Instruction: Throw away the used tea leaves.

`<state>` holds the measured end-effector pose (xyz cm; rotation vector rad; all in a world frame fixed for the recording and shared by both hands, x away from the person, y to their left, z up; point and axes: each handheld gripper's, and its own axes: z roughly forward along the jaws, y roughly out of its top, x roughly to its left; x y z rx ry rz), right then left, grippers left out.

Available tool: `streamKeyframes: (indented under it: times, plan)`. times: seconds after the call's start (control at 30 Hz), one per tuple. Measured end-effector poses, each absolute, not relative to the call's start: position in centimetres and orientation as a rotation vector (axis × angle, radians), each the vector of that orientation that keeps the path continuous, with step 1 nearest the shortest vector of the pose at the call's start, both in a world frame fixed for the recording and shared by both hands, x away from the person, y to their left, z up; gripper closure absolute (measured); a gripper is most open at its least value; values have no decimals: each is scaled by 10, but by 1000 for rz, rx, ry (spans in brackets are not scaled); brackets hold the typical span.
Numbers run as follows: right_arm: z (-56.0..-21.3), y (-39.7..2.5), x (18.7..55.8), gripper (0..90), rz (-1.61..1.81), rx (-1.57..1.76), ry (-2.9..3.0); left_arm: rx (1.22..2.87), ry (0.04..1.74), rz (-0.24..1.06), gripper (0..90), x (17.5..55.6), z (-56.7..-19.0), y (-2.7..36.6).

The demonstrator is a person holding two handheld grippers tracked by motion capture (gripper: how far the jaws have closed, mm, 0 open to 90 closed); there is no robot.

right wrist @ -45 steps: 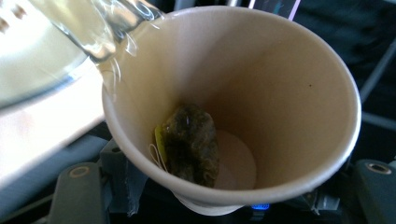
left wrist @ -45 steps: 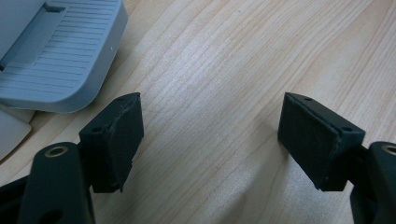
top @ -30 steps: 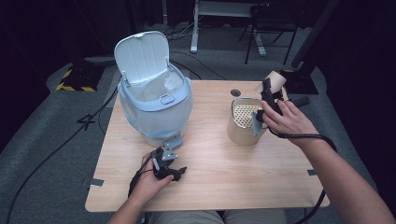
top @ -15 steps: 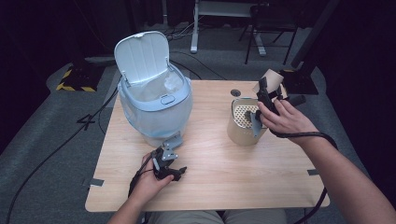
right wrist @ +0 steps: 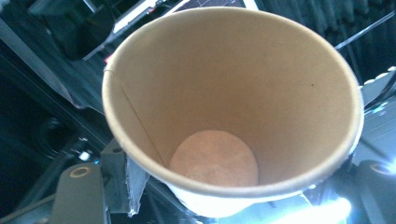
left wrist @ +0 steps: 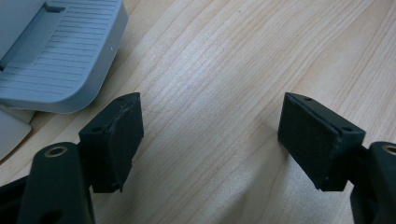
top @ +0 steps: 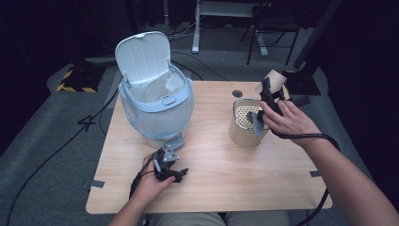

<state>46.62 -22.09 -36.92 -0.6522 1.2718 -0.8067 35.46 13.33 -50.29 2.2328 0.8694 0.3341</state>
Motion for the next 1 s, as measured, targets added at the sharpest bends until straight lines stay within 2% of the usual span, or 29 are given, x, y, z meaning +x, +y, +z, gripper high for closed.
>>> streamKeyframes:
  times: [0.37, 0.73, 1.0]
  plan:
    - [-342, -232, 467, 287, -221, -134, 1703, 2231, 872, 332, 230, 355, -503, 133]
    - [-315, -260, 462, 284, 679, 644, 1964, 2229, 876, 331, 217, 356, -503, 131]
    - [-309, -272, 460, 283, 975, 845, 2000, 2232, 877, 334, 212, 358, -503, 129]
